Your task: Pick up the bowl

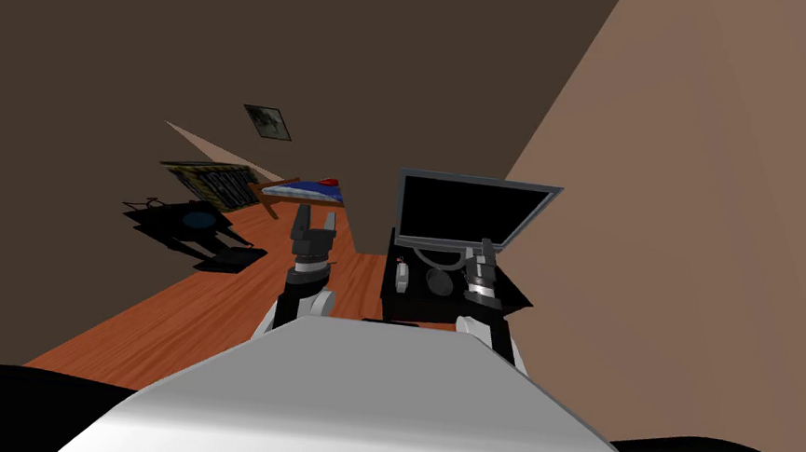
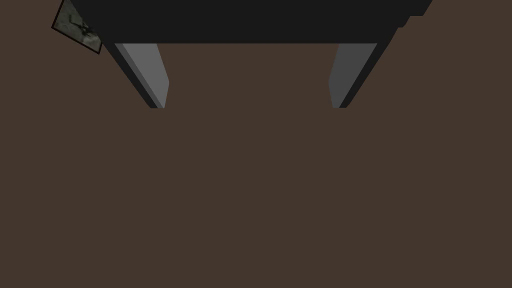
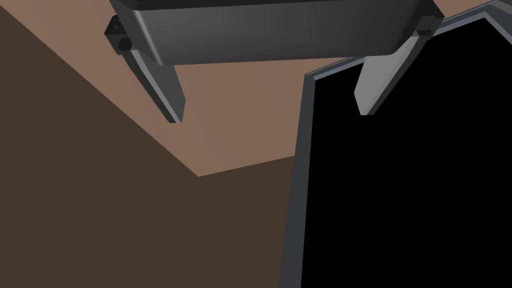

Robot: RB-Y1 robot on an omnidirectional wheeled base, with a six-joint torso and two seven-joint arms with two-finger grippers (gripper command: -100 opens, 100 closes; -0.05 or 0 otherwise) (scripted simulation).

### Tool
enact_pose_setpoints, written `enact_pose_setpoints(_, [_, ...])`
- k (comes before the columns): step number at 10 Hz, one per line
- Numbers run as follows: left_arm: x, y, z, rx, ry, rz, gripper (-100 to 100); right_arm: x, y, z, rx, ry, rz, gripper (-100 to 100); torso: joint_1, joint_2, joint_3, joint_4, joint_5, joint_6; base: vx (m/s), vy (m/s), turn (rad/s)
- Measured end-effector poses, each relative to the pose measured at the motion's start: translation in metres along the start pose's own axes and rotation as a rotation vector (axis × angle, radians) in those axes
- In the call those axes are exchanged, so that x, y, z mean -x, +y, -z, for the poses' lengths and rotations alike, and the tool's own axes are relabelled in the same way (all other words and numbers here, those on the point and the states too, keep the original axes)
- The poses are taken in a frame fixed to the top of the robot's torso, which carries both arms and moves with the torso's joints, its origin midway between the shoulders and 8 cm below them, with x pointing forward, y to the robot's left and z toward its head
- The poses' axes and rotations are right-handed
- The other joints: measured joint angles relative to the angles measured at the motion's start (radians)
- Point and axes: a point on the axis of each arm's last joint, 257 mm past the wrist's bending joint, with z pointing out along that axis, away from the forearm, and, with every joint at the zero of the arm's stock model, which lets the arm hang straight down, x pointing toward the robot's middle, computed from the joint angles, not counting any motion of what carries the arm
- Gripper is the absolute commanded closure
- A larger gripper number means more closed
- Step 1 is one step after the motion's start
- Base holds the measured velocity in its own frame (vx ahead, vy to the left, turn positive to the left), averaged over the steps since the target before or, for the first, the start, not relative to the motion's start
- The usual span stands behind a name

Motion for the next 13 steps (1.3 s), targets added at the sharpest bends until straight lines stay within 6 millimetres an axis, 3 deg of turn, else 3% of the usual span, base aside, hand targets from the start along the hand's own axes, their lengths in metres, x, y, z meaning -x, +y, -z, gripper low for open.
enact_pose_setpoints(2, [0.0,0.0,0.0,0.0,0.0,0.0,0,-0.004,-0.017,0.006,-0.051,0.045,0.02,-100,0.004,0.003,0.002,0.001,0.001,0.0,-0.061,0.066,-0.06])
enact_pose_setpoints(5, [0.0,0.0,0.0,0.0,0.0,0.0,0,-0.009,-0.059,0.017,-0.157,0.107,0.049,-100,0.005,0.006,0.004,0.001,0.001,0.0,-0.096,0.079,-0.037])
enact_pose_setpoints(7, [0.0,0.0,0.0,0.0,0.0,0.0,0,-0.01,-0.093,0.04,-0.257,0.151,0.077,-100,0.006,0.008,0.004,0.002,0.001,0.0,-0.099,0.08,-0.017])
enact_pose_setpoints(10, [0.0,0.0,0.0,0.0,0.0,0.0,0,-0.009,-0.137,0.056,-0.368,0.199,0.113,-100,0.004,0.006,0.003,0.001,0.001,0.0,-0.097,0.074,0.019])
enact_pose_setpoints(13, [0.0,0.0,0.0,0.0,0.0,0.0,0,-0.005,-0.189,0.096,-0.519,0.26,0.167,-100,0.005,0.007,0.004,0.002,0.001,0.0,-0.104,0.085,0.049])
